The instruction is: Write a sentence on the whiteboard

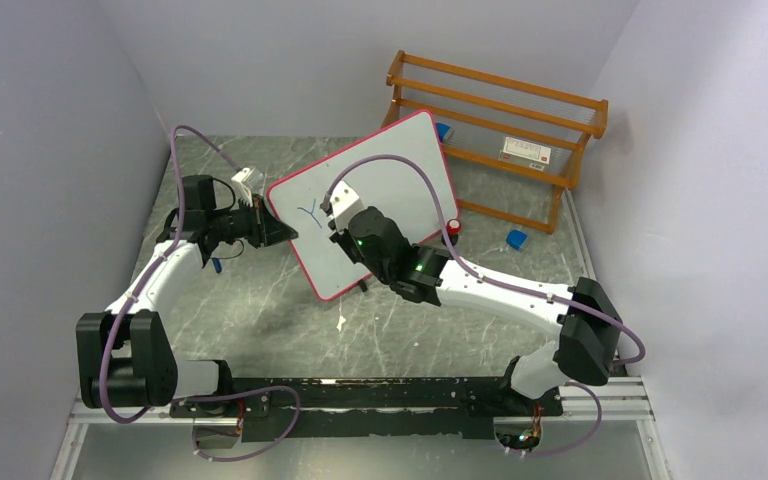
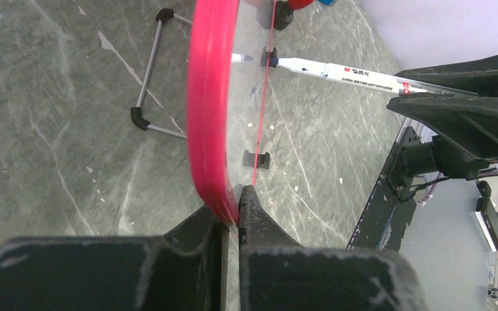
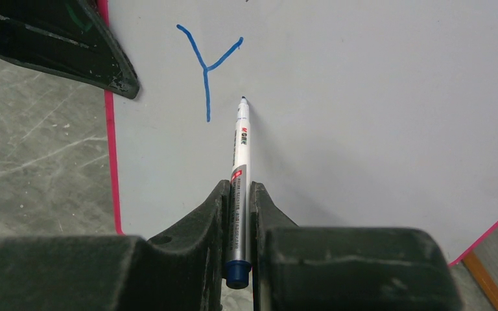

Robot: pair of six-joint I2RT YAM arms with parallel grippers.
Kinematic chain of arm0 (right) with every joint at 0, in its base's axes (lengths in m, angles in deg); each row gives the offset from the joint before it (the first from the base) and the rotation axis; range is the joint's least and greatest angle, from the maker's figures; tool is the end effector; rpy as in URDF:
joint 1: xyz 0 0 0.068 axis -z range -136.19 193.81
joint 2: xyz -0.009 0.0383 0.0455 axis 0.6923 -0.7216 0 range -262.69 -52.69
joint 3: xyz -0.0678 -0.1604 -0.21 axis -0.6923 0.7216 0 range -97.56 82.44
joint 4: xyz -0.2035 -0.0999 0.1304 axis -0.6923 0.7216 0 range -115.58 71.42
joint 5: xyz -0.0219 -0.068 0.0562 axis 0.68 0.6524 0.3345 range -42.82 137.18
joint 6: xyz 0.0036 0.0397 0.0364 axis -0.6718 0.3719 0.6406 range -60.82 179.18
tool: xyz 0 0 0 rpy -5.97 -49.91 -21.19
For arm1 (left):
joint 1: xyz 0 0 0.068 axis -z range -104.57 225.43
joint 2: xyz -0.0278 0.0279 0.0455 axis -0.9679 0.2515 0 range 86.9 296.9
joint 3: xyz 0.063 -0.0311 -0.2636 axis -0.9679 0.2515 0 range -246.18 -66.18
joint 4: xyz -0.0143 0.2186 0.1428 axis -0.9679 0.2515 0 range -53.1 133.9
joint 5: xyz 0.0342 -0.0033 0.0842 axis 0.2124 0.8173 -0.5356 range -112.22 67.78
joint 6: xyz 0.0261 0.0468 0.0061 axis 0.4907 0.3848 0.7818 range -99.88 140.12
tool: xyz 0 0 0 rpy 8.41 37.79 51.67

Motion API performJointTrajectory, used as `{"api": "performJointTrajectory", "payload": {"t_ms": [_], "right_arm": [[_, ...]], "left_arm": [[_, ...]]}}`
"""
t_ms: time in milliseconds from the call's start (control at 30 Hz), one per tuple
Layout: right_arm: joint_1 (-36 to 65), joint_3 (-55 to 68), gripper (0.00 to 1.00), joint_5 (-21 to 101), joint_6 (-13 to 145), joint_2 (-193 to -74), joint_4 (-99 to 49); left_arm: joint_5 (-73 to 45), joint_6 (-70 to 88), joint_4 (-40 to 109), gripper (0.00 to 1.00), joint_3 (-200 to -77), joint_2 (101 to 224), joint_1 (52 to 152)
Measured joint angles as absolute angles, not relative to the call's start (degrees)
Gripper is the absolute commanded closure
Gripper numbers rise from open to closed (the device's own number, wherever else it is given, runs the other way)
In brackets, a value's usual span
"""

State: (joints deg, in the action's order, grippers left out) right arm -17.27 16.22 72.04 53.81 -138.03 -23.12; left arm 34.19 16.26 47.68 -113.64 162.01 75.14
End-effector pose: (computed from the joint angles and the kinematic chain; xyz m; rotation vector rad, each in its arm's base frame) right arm 0.1817 0.2979 0.3138 -0.8016 1.7424 0.2329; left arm 0.2706 -0.0283 0.2498 0.4533 2.0538 -1.1220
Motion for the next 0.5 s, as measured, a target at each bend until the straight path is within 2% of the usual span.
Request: {"api": "performJointTrajectory", "payload": {"t_ms": [500], "right_arm": [[-17.3,15.5,1.00,72.0,54.0,-139.5,-23.2]], "left_arm": [[34.1,16.2,47.7,0.95,-113.7,162.1,75.1]]}}
